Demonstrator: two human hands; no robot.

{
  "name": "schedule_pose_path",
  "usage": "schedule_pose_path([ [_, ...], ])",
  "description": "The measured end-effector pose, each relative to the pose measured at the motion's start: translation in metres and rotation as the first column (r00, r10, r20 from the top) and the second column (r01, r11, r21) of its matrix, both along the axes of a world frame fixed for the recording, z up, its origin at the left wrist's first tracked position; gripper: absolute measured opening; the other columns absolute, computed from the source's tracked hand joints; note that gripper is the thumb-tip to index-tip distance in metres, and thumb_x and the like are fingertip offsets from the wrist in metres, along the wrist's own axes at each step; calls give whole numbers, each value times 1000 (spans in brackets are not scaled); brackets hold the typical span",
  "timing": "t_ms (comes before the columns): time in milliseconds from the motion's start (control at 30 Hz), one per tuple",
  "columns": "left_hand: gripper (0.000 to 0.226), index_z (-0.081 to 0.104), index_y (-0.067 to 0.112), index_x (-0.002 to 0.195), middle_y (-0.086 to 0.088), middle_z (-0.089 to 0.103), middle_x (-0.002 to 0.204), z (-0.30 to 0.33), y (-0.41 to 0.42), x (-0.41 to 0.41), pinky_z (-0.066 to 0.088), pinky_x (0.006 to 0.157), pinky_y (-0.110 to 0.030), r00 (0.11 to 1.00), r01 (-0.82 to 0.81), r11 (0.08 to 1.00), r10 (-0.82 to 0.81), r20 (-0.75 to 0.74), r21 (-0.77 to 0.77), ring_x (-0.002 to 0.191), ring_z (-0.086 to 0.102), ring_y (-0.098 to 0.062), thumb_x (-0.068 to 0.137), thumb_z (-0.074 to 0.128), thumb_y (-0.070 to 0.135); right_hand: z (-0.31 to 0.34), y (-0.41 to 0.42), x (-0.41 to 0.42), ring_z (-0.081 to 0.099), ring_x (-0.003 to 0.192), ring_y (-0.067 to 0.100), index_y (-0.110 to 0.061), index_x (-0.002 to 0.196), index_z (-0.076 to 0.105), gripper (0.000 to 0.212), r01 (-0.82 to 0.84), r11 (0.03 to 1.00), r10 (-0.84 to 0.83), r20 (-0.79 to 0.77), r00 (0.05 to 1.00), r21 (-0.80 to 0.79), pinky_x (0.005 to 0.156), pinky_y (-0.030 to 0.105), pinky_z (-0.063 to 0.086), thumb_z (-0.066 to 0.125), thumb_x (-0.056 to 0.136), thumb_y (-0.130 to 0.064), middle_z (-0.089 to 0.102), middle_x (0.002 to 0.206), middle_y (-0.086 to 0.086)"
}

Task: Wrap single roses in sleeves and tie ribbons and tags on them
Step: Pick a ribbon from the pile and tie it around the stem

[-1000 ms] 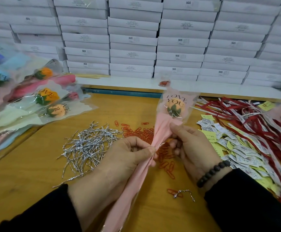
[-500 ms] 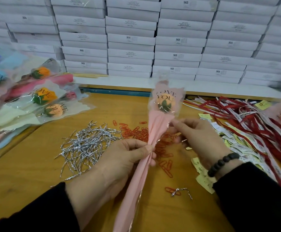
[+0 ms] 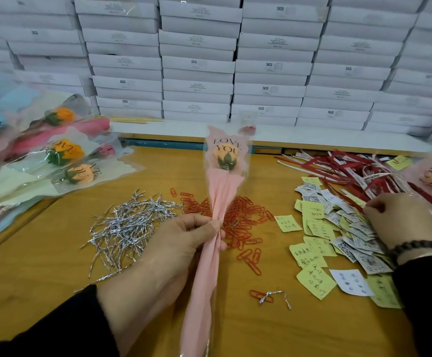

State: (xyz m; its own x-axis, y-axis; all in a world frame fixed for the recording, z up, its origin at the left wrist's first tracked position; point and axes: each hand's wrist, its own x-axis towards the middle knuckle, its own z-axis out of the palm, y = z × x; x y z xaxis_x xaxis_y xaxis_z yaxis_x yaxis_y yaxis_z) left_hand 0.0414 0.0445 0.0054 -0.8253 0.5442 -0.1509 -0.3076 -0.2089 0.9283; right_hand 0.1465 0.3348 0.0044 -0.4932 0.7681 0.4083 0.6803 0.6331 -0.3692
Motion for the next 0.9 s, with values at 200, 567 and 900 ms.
schedule_pose_path([
  [200, 4, 62, -4, 79, -12, 63, 64, -1, 0, -2, 52, 50, -17, 1000, -1, 1000, 1, -3, 1, 46, 59, -14, 79, 60, 0, -2, 4, 0, 56, 73, 30, -13, 65, 61, 19, 23, 997, -19, 47, 999, -80, 66, 33, 44, 58, 83, -7, 63, 76, 13],
  [567, 4, 61, -1, 77, -11, 63, 63, -3, 0, -3, 50, 47, -18, 1000, -3, 1000, 3, 0, 27, 47, 61, -14, 80, 60, 1, 21, -4, -8, 59, 62, 15, -16, 78, 57, 12, -141, 980, 29, -599, 800, -141, 59, 29, 51, 52, 84, -7, 64, 76, 10],
  [900, 5, 60, -2, 81, -12, 62, 67, 0, 1, 0, 51, 48, -18, 1000, 26, 997, -26, -8, 74, 48, 62, -14, 83, 56, -1, 57, -114, -34, 43, 36, -6, -11, 73, 65, 11, -673, 593, 400, -563, 723, -442, 37, 6, 32, 63, 84, -9, 57, 46, -8],
])
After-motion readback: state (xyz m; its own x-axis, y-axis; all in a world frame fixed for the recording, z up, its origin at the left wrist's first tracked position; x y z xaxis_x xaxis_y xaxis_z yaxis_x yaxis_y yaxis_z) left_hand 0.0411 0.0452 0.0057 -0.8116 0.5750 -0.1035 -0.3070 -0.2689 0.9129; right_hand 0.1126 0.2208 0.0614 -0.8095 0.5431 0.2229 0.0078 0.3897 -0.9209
